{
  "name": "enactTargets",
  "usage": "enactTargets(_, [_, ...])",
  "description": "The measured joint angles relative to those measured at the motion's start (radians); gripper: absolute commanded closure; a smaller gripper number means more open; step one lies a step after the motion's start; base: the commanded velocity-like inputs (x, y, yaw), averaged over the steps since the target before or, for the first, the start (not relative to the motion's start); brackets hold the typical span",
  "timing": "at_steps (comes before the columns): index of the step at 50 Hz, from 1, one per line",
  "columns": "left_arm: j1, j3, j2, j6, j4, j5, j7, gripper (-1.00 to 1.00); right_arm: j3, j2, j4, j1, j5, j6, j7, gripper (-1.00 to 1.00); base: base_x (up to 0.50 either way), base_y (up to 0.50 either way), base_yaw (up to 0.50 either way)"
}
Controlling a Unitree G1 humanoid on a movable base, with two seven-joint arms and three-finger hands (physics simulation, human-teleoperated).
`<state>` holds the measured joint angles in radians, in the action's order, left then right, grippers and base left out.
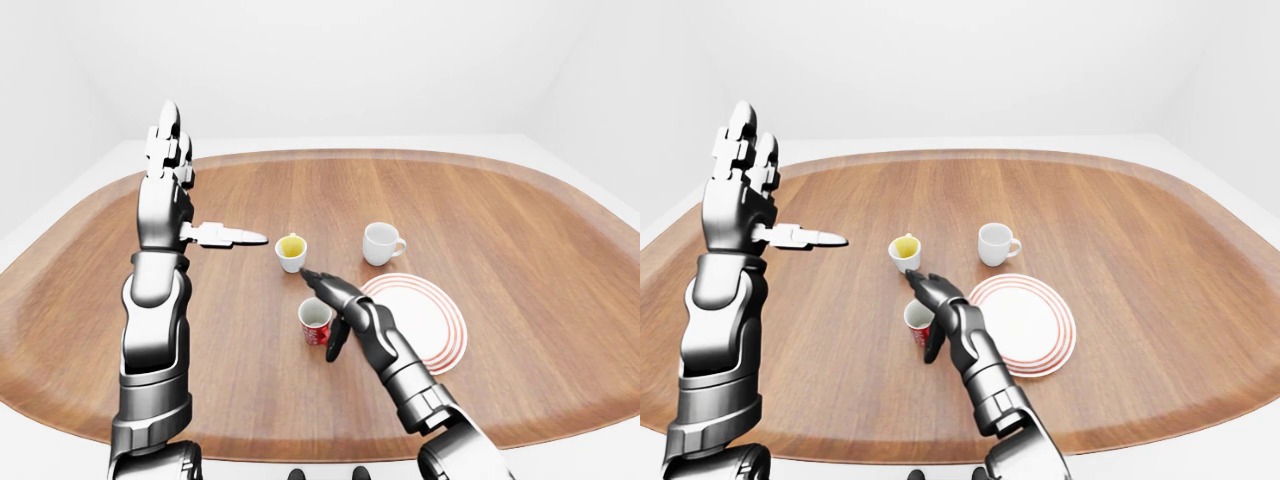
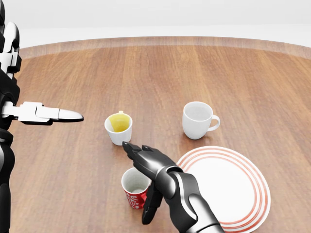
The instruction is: Pick up the red mug and put it on the plate
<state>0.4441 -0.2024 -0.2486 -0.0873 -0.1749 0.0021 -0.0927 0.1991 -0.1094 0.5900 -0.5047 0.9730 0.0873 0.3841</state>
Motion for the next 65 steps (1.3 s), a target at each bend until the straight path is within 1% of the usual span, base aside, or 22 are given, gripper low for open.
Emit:
enactTargets(15, [-0.005, -0.003, -0.001, 0.000, 0.003, -0.003, -0.002, -1.00, 0.002, -0.016, 0.000, -0.039, 0.051, 0.000, 0.043, -1.00, 0.00, 0.00, 0.00])
enactTargets(23, [-0.009, -0.004, -0.001, 0.000, -0.002, -0.005, -0.003, -1.00, -0.001, -0.024, 0.038, -0.071, 0.062, 0.000, 0.043, -1.00, 0.00, 0.00, 0.00])
enactTargets(29, [-0.011, -0.006, -0.002, 0.000, -0.004, -0.007, -0.004, -1.00, -0.006, -0.028, 0.107, -0.099, 0.057, 0.000, 0.018, -1.00, 0.00, 0.00, 0.00])
enactTargets(47, [-0.011, -0.009, -0.006, 0.000, -0.006, -0.010, -0.005, -1.00, -0.019, -0.034, 0.376, -0.180, 0.019, 0.000, -0.100, -1.00, 0.00, 0.00, 0.00])
enactTargets(58, [-0.010, -0.010, -0.006, 0.000, -0.005, -0.012, -0.005, -1.00, -0.020, -0.034, 0.456, -0.205, 0.011, 0.000, -0.131, -1.00, 0.00, 0.00, 0.00])
enactTargets(65, [-0.011, -0.009, -0.006, 0.000, -0.007, -0.013, -0.005, -1.00, -0.017, -0.041, 0.482, -0.225, 0.016, 0.000, -0.134, -1.00, 0.00, 0.00, 0.00])
